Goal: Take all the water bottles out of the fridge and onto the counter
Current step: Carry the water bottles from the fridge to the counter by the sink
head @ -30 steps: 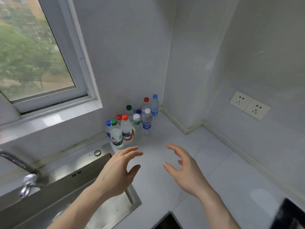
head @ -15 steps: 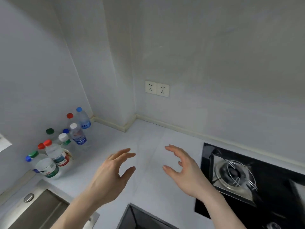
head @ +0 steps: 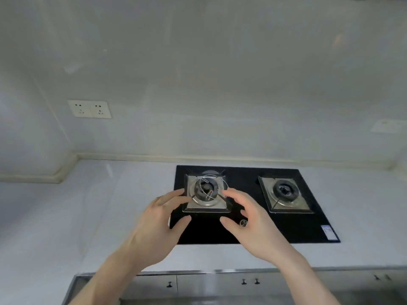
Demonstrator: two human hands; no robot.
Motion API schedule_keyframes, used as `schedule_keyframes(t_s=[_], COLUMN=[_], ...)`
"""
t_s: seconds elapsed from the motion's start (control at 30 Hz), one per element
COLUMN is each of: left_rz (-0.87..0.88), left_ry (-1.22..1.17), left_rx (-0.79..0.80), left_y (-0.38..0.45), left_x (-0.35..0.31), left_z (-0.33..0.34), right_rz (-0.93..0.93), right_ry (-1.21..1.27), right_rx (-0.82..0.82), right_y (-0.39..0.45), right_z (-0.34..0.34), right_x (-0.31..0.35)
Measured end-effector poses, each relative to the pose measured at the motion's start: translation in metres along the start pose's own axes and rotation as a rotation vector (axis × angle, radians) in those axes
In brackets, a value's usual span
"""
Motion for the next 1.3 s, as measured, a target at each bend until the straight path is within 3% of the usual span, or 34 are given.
schedule_keyframes(t_s=[0.33, 0.6, 0.9, 1.07, 1.3], left_rz=[0.465, 0.817, 1.101, 1.307, 1.442], left_ry=[-0.066, -0.143, -0.211, -0.220, -0.251], left_rx=[0.304, 0.541, 0.683, 0.766, 0.815], left_y=[0.054, 0.072, 0.075, 0.038, -0.004], left_x=[-0.207, -0.360, -0.475, -0.553, -0.638], left_z=[0.144, 0.236, 0.286, 0.321, 0.352], right_rz=[0.286, 0.520, 0.678, 0.800, 0.863], right_ry=[-0.006, -0.097, -0.145, -0.178, -0.240], right_rx=[-0.462, -0.831, -1.119, -1.266, -1.392], right_y=[-0.154, -0.272, -0.352, -0.425, -0.497], right_z=[-0.172, -0.269, -0.323, -0.335, -0.365], right_x=[-0.110, -0.151, -0.161, -0.160, -0.170])
Point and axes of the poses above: each hand's wrist, its own y-axis towards the middle knuckle, its own z-axis out of the palm, x = y × z, the point moved 10 cm from there along y, towards the middle knuckle
